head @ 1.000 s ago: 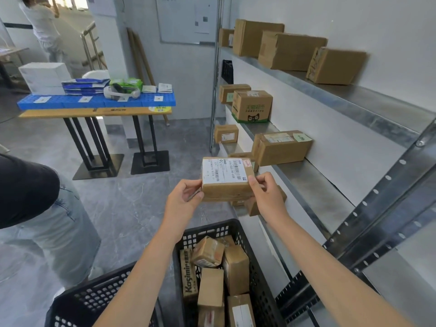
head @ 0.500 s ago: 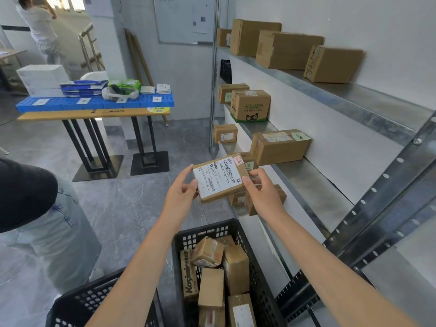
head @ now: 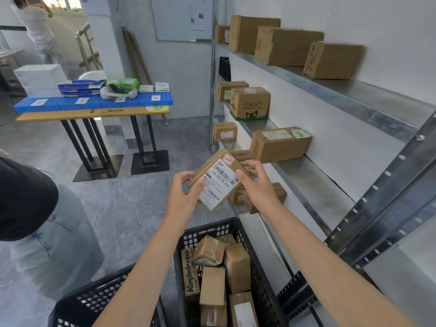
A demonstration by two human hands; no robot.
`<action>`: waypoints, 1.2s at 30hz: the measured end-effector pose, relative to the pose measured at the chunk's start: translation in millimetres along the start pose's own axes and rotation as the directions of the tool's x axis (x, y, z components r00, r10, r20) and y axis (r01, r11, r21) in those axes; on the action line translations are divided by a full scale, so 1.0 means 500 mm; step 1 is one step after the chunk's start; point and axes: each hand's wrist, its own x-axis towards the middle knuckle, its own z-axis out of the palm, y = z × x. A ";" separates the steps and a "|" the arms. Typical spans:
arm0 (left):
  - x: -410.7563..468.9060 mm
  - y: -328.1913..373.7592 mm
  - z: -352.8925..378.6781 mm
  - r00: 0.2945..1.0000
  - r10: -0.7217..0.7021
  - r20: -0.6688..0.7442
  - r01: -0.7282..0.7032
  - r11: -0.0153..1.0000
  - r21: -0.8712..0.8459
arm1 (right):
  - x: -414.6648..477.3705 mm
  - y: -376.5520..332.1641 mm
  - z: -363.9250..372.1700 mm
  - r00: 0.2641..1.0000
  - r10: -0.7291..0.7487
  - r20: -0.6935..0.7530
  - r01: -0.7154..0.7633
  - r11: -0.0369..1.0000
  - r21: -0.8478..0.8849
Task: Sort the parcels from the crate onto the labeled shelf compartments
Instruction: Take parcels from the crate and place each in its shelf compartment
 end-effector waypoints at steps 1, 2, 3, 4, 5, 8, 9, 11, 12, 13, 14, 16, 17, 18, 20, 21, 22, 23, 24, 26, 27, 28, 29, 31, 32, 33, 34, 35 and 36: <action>0.002 -0.001 0.000 1.000 -0.011 0.009 0.011 1.000 0.029 | 0.000 -0.003 0.003 1.000 0.018 0.012 -0.018 1.000 0.023; 0.002 -0.003 0.001 1.000 -0.019 0.019 0.018 0.998 0.058 | -0.001 -0.005 0.006 0.999 0.034 0.024 -0.035 0.998 0.049; 0.002 -0.005 0.001 0.999 -0.021 0.031 0.019 0.997 0.069 | -0.001 -0.007 0.008 0.998 0.045 0.032 -0.047 0.996 0.072; 0.001 -0.006 0.002 0.999 -0.022 0.045 0.018 0.996 0.089 | -0.002 -0.007 0.010 0.998 0.050 0.036 -0.053 0.994 0.090; 0.001 -0.008 0.002 0.998 -0.023 0.054 0.017 0.994 0.104 | -0.003 -0.008 0.012 0.998 0.048 0.036 -0.052 0.994 0.101; -0.002 -0.008 0.001 0.996 -0.062 0.057 0.056 0.992 0.116 | -0.007 -0.012 0.015 0.999 0.037 0.008 -0.038 0.996 0.087; -0.002 -0.008 0.002 0.996 -0.063 0.055 0.057 0.992 0.109 | -0.007 -0.012 0.016 0.999 0.047 -0.010 -0.046 0.995 0.085; -0.005 -0.003 0.006 0.998 -0.047 0.033 0.043 0.993 0.114 | -0.004 -0.011 0.019 0.995 0.086 -0.043 -0.081 0.992 0.099; -0.007 0.000 0.008 0.999 -0.037 0.014 0.035 0.992 0.118 | -0.003 -0.011 0.020 0.993 0.103 -0.050 -0.098 0.990 0.106; -0.010 0.002 0.012 1.000 -0.025 -0.004 0.025 0.993 0.117 | -0.004 -0.010 0.022 0.993 0.111 -0.051 -0.105 0.989 0.103; -0.010 0.003 0.014 1.000 -0.016 -0.022 0.019 0.993 0.120 | -0.003 -0.009 0.023 0.993 0.109 -0.049 -0.105 0.990 0.090; -0.009 0.000 0.016 0.998 0.032 -0.047 -0.024 0.987 0.157 | -0.006 -0.009 0.025 0.995 0.089 -0.043 -0.087 0.995 0.056; -0.009 0.001 0.016 0.997 0.055 -0.060 -0.044 0.982 0.182 | -0.007 -0.010 0.025 0.996 0.075 -0.039 -0.073 0.996 0.044; -0.009 0.005 0.017 0.996 0.057 -0.071 -0.043 0.982 0.186 | -0.007 -0.009 0.025 0.998 0.058 -0.035 -0.057 0.998 0.039; -0.010 0.014 0.018 0.997 0.017 -0.072 -0.011 0.996 0.089 | -0.006 -0.011 0.025 0.999 0.021 -0.037 -0.021 1.000 0.012; -0.012 0.020 0.018 0.998 0.008 -0.057 -0.007 1.000 0.026 | -0.007 -0.013 0.025 0.999 0.000 -0.042 -0.001 1.000 -0.015; -0.015 0.026 0.019 0.999 0.010 -0.044 -0.011 1.000 -0.016 | -0.009 -0.016 0.024 0.999 -0.023 -0.042 0.021 0.999 -0.038; -0.019 0.030 0.021 0.999 0.023 -0.036 -0.024 0.999 -0.044 | -0.012 -0.020 0.022 0.998 -0.047 -0.035 0.045 0.998 -0.054; -0.021 0.032 0.020 0.999 0.034 -0.034 -0.036 0.997 -0.065 | -0.016 -0.022 0.019 0.997 -0.072 -0.025 0.070 0.995 -0.070; -0.025 0.034 0.020 0.999 0.045 -0.025 -0.047 0.994 -0.101 | -0.023 -0.026 0.012 0.993 -0.112 -0.019 0.110 0.988 -0.107; -0.027 0.038 0.021 0.999 0.047 -0.018 -0.049 0.993 -0.111 | -0.025 -0.028 0.008 0.992 -0.126 -0.021 0.123 0.985 -0.118; -0.029 0.042 0.021 0.999 0.047 -0.012 -0.048 0.992 -0.120 | -0.027 -0.029 0.004 0.990 -0.136 -0.024 0.133 0.984 -0.121; -0.031 0.045 0.023 0.999 0.046 -0.009 -0.047 0.990 -0.131 | -0.029 -0.031 0.001 0.989 -0.146 -0.024 0.142 0.983 -0.118; -0.033 0.055 0.025 0.999 0.053 -0.009 -0.054 0.986 -0.158 | -0.032 -0.036 -0.003 0.987 -0.162 -0.023 0.159 0.981 -0.107; -0.034 0.059 0.026 0.998 0.061 -0.011 -0.062 0.984 -0.166 | -0.034 -0.040 -0.004 0.986 -0.168 -0.024 0.165 0.981 -0.105; -0.035 0.062 0.027 0.997 0.071 -0.014 -0.072 0.983 -0.169 | -0.036 -0.045 -0.005 0.985 -0.173 -0.026 0.170 0.980 -0.102; -0.035 0.066 0.028 0.997 0.078 -0.018 -0.080 0.982 -0.170 | -0.037 -0.048 -0.006 0.983 -0.180 -0.028 0.176 0.980 -0.096; -0.036 0.069 0.028 0.996 0.084 -0.022 -0.086 0.981 -0.172 | -0.038 -0.052 -0.007 0.982 -0.187 -0.029 0.184 0.979 -0.089; -0.037 0.073 0.028 0.996 0.089 -0.023 -0.092 0.981 -0.173 | -0.039 -0.055 -0.008 0.981 -0.193 -0.030 0.190 0.978 -0.084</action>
